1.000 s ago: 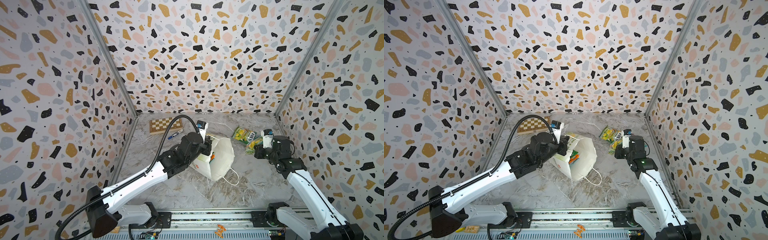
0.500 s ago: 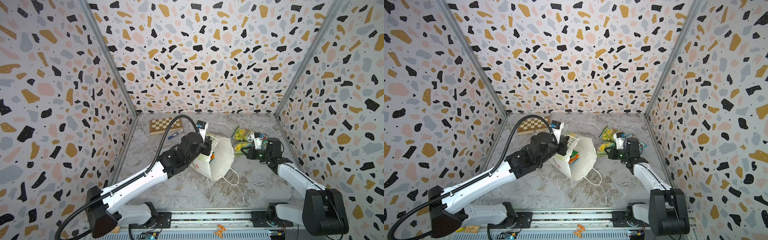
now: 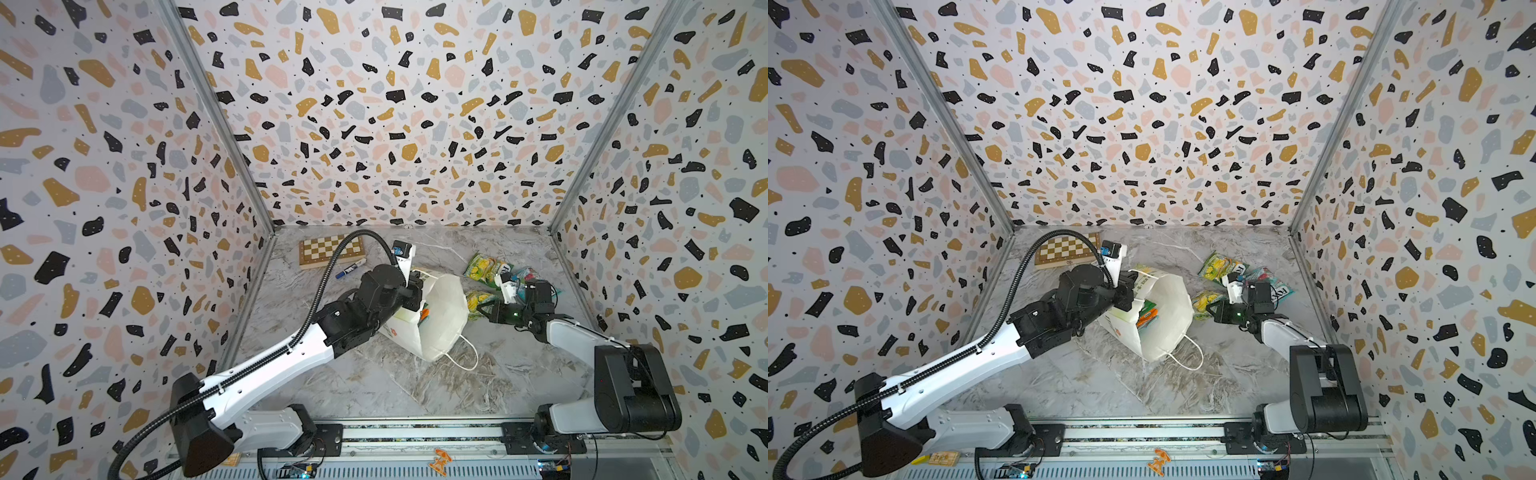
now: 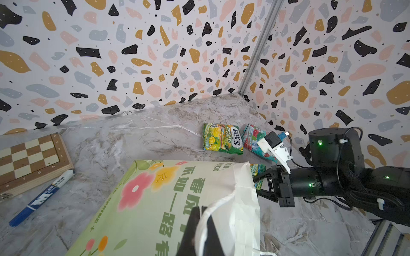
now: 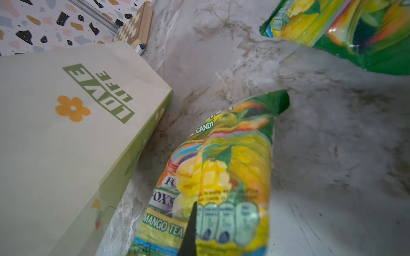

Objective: Take the snacks out of the paper bag
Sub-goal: Place the snack at the middle-right of the table.

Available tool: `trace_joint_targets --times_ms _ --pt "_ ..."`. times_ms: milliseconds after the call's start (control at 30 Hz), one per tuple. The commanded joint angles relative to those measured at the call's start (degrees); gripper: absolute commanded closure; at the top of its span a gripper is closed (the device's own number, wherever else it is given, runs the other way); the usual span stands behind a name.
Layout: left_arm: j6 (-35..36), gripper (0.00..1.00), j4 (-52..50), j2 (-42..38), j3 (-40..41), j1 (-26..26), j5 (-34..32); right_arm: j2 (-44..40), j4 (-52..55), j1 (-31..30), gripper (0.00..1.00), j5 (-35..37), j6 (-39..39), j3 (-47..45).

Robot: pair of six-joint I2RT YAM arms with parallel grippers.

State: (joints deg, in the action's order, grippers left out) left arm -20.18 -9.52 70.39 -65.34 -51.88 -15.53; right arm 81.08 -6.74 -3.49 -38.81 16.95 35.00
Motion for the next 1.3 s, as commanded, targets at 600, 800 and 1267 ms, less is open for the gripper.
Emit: trace_joint_targets --times_ms 600,800,1267 --pt "0.8 1.0 1.4 -0.2 -0.2 -0.3 -0.4 5.7 4.9 -0.1 0.86 12.0 -4.7 5.2" --pt "0.8 1.0 1.4 -0.3 -0.1 -0.3 -0.3 5.4 5.5 -0.3 0.62 13.8 -4.8 5.3" --pt "0.9 1.0 1.3 -0.6 0.0 -0.3 -0.3 -0.2 7.7 -2.2 0.26 33.2 -2.1 4.5"
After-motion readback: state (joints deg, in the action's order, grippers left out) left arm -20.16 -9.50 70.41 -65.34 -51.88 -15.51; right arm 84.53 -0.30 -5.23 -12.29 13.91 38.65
